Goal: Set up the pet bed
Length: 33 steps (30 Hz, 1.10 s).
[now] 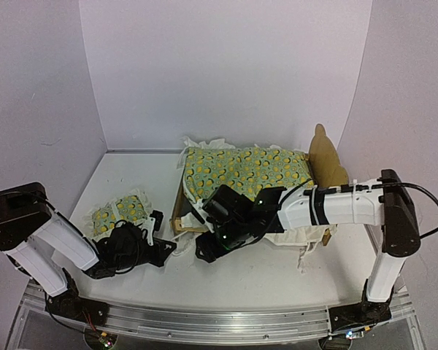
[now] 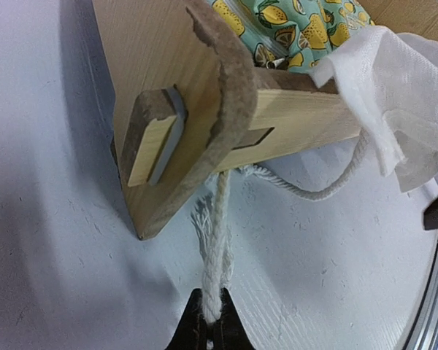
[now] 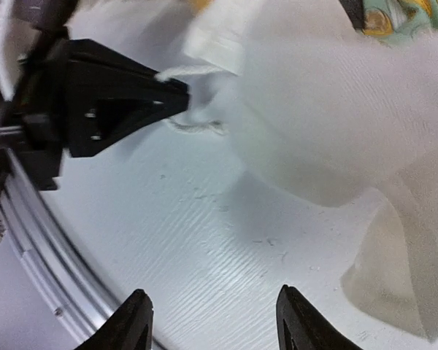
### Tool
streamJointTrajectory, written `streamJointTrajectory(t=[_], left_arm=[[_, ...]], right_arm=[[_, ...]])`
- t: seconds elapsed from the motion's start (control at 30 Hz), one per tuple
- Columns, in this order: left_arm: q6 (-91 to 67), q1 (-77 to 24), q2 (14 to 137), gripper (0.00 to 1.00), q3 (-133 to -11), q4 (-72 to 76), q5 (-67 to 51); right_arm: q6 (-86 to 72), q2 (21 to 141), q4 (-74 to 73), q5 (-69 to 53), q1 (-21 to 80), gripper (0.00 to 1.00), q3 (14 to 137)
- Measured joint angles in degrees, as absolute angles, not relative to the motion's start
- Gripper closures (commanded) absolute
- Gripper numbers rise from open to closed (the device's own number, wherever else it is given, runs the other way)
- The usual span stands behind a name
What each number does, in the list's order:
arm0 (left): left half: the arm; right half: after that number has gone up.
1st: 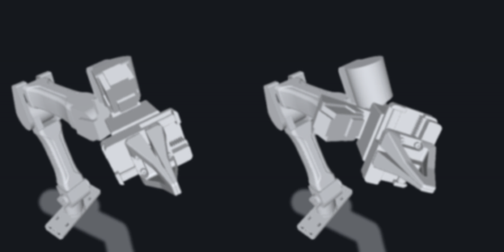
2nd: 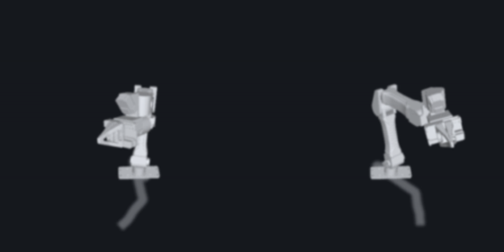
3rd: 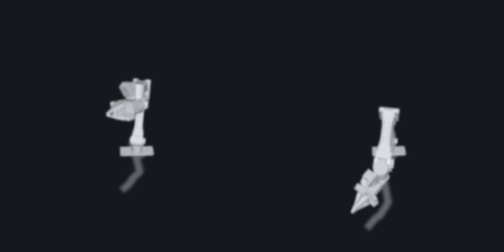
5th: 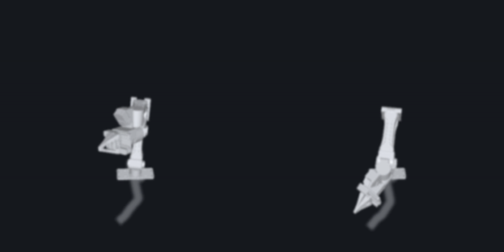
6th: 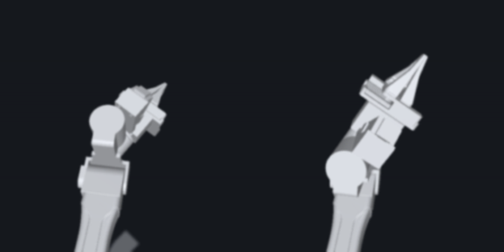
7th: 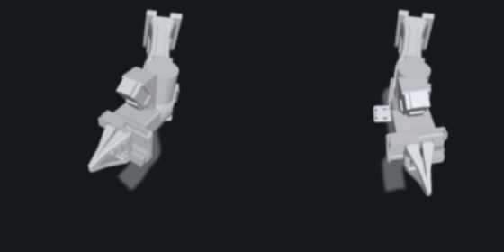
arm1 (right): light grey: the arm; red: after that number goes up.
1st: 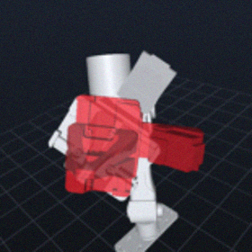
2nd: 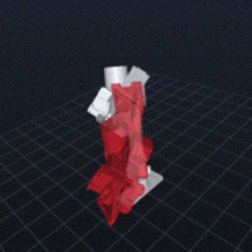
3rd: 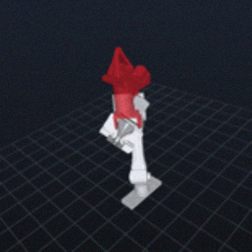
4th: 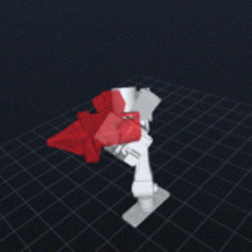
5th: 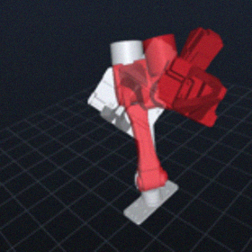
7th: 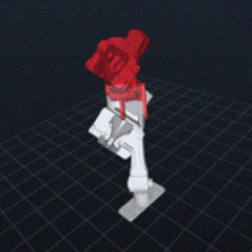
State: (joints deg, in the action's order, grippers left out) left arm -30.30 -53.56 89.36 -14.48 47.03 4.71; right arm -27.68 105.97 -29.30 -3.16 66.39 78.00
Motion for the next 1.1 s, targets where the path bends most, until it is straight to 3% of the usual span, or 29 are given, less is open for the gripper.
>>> streamJointTrajectory(t=[0.17, 0.27, 0.33, 0.43, 0.7, 1.1], left_arm=[[-30.22, -53.56, 89.21, 1.0, -14.52, 45.95, 4.69], [-30.22, -53.56, 88.4, 1.0, -14.52, 45.39, 4.71], [-30.24, -53.54, 87.57, 1.0, -14.52, 45.36, 4.71], [-30.5, -53.54, 86.87, 1.0, -14.52, 45.21, 4.75], [-37.95, -52.84, 86.85, 1.0, -13.47, 42.41, 9.1], [-44.64, -51.62, 90.17, 1.0, -12.43, 42.72, 10.02]], right_arm=[[-27.88, 107.85, -16.82, 4.51, 66.28, 0.33, 68.93], [-27.73, 110.87, -8.56, 10.5, 66.63, 0.38, 66.89], [-26.52, 112.95, -2.92, 14.87, 67.26, 0.49, 66.28], [-23.7, 115.31, 3.9, 19.66, 68.45, 0.73, 66.28], [-22.55, 119.24, 13.17, 17.28, 70.19, 1.0, 73.6], [-26.46, 124.75, 17.76, 9.1, 68.75, 1.0, 83.57]])
